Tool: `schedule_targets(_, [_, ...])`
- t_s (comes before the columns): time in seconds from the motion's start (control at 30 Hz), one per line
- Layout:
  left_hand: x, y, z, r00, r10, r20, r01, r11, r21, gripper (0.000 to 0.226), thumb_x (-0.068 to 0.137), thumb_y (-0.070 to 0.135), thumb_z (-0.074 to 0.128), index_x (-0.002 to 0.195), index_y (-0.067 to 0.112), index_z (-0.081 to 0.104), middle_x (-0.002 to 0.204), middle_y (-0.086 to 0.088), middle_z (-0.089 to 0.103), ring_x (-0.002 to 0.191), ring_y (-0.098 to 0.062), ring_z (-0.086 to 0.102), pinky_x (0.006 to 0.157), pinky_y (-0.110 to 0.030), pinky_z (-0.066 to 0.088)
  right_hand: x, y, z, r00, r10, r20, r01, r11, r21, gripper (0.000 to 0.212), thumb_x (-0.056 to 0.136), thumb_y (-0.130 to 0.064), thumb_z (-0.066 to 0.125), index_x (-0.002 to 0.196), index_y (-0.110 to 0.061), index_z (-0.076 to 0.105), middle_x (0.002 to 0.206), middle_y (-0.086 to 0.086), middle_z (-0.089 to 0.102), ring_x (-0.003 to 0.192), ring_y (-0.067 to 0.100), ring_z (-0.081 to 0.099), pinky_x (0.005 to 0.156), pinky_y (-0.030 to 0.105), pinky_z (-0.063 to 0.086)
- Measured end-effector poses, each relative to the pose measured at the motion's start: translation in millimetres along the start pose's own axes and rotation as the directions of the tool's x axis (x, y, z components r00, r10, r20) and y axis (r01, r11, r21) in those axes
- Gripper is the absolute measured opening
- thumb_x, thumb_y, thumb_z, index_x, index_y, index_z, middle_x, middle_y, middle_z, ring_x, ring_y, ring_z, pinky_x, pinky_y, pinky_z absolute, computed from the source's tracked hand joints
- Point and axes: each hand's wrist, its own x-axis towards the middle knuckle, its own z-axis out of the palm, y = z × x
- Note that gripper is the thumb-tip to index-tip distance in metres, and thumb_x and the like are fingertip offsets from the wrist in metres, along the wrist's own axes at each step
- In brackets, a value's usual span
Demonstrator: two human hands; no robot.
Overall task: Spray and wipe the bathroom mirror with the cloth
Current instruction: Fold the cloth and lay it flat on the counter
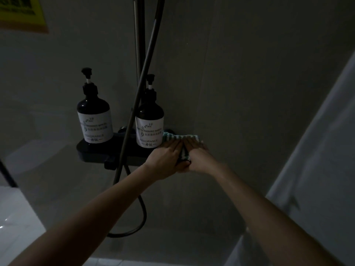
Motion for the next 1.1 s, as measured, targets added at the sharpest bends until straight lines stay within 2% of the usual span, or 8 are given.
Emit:
schedule_targets(0.27, [-5,6,-1,0.999,-0.016,0.039,0.015,0.999,0.033,0.07,0.097,0.05,0.033,0.15,0.006,0.015,0.157,-0.011,0.021,0.145,-0.022,0.018,0.117,-0.03,0.01,-9,-4,1,1.0,-0.01,-0.016,0.008,0.998,-0.065,0.095,0.087,-0.045,0.062,0.152,-0.005,0.005,0.159,0.011,0.008,0.147,0.023,0.007,0.119,0.035,0.003])
schedule_targets(0.43, [-19,19,1,0.998,-0.048,-0.03,0.049,0.998,0.025,0.065,0.098,0.047,0.037,0.147,0.005,0.028,0.151,-0.013,0.035,0.139,-0.025,0.034,0.114,-0.033,0.022,-25,-6,4,0.997,-0.028,-0.066,0.02,0.994,-0.108,0.073,0.097,-0.027,0.051,0.152,-0.007,0.007,0.159,0.012,0.01,0.146,0.023,0.013,0.118,0.031,0.005])
schedule_targets(0.53, [-29,25,5,0.995,-0.033,-0.09,0.038,0.998,0.055,0.06,0.094,0.045,0.038,0.13,0.0,0.053,0.131,-0.018,0.057,0.122,-0.031,0.055,0.103,-0.039,0.041,-36,-7,8,0.995,-0.021,-0.102,0.012,0.996,-0.091,0.061,0.101,-0.014,0.039,0.152,-0.009,0.007,0.159,0.01,0.011,0.146,0.021,0.013,0.117,0.03,0.004])
schedule_targets(0.6, [-35,30,9,0.99,-0.014,-0.137,0.031,0.992,0.124,0.049,0.087,0.035,0.056,0.119,-0.002,0.062,0.118,-0.018,0.066,0.108,-0.031,0.064,0.092,-0.04,0.05,-44,-9,9,0.992,-0.026,-0.127,0.017,0.997,-0.076,0.057,0.102,-0.011,0.034,0.152,-0.008,0.009,0.159,0.01,0.011,0.146,0.021,0.013,0.117,0.029,0.002])
schedule_targets(0.67, [-40,37,9,0.984,-0.013,-0.178,0.041,0.987,0.156,0.055,0.066,0.016,0.081,0.114,-0.004,0.064,0.111,-0.018,0.069,0.102,-0.031,0.067,0.086,-0.041,0.053,-53,-11,9,0.991,-0.033,-0.127,0.024,0.997,-0.067,0.056,0.102,-0.009,0.032,0.152,-0.008,0.008,0.159,0.011,0.011,0.146,0.021,0.012,0.117,0.029,0.002])
schedule_targets(0.77, [-46,47,5,0.969,-0.04,-0.244,0.078,0.985,0.151,0.06,0.052,0.005,0.086,0.109,-0.004,0.066,0.106,-0.018,0.07,0.096,-0.03,0.069,0.081,-0.041,0.055,-64,-12,8,0.993,-0.051,-0.111,0.045,0.998,-0.049,0.057,0.102,-0.006,0.032,0.152,-0.008,0.006,0.16,0.01,0.009,0.146,0.021,0.011,0.117,0.028,0.003])
schedule_targets(1.0, [-70,50,-5,0.968,0.08,-0.238,-0.022,0.972,0.236,0.055,0.054,0.008,0.087,0.105,-0.002,0.068,0.104,-0.017,0.071,0.095,-0.03,0.069,0.084,-0.042,0.054,-86,-20,3,0.995,-0.099,-0.019,0.1,0.994,0.048,0.058,0.1,0.001,0.033,0.152,-0.007,0.009,0.16,0.008,0.008,0.146,0.019,0.015,0.117,0.028,0.016])
schedule_targets(1.1, [-85,48,-20,0.96,0.116,-0.256,-0.049,0.966,0.253,0.045,0.056,0.006,0.083,0.098,0.0,0.07,0.098,-0.015,0.071,0.09,-0.03,0.07,0.081,-0.04,0.055,-93,-34,6,0.994,-0.11,-0.004,0.109,0.987,0.119,0.053,0.1,-0.002,0.035,0.151,-0.008,0.022,0.155,0.01,0.028,0.137,0.024,0.036,0.107,0.033,0.035])
